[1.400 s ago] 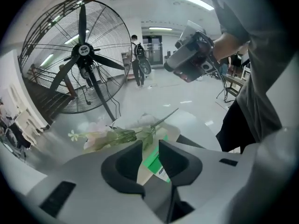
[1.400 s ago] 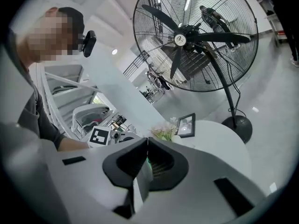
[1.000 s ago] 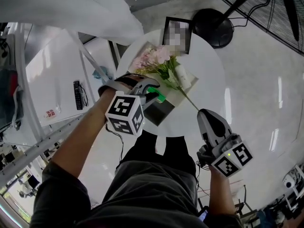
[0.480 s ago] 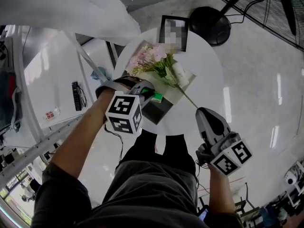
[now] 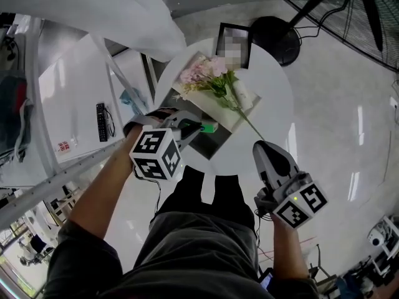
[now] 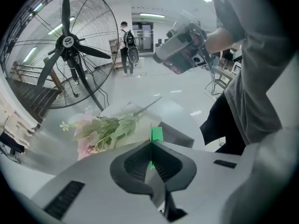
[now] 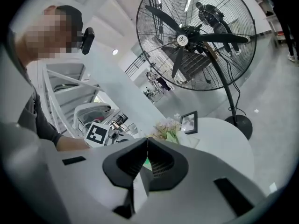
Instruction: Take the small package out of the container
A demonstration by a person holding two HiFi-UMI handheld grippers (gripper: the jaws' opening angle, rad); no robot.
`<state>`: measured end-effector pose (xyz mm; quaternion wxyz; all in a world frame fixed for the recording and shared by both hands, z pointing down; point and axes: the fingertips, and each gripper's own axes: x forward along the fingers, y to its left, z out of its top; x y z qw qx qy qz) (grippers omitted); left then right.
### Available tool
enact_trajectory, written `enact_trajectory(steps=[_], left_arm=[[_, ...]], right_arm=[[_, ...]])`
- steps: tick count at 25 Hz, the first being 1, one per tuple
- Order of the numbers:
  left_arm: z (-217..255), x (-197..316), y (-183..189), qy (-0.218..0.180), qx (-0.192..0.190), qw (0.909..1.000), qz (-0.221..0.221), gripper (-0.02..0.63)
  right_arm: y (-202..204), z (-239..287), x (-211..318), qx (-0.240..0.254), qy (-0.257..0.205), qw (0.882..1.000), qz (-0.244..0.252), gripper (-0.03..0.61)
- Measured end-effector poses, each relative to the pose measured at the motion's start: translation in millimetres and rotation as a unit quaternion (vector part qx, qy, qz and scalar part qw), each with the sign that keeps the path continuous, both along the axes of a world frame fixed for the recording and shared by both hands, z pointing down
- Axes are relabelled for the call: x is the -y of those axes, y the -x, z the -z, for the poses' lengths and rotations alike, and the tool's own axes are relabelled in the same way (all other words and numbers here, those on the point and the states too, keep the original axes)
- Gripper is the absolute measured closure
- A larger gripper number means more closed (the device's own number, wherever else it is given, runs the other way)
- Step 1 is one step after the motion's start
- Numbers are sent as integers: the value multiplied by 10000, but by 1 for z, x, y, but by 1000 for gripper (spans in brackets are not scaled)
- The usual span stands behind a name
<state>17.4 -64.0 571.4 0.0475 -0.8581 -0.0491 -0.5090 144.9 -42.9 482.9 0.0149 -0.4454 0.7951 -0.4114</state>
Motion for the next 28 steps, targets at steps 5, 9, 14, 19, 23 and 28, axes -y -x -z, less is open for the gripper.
enact_trajectory(steps=[5, 9, 14, 19, 23, 28], left_arm=[[30, 2, 10, -212, -369, 9986, 323, 595], [59, 5, 17, -458, -691, 9948, 600, 595], [99, 8, 25, -683, -1236, 9843, 1055, 595], [141, 9, 36, -964, -1744, 9689, 1471, 595], [177, 7, 46, -1125, -2208, 9516, 1821, 595], [214, 3, 62, -1291, -2619, 9323, 2134, 595]], right_arm=[[10, 19, -1, -153, -190, 9997, 37, 557], [18, 37, -1, -394, -421, 9983, 115, 557], [28, 60, -2, -444, -593, 9972, 125, 557], [36, 85, 0, -550, -803, 9952, 126, 557], [45, 106, 2, -698, -1005, 9924, 139, 557], [53, 131, 2, -861, -1257, 9882, 139, 557]])
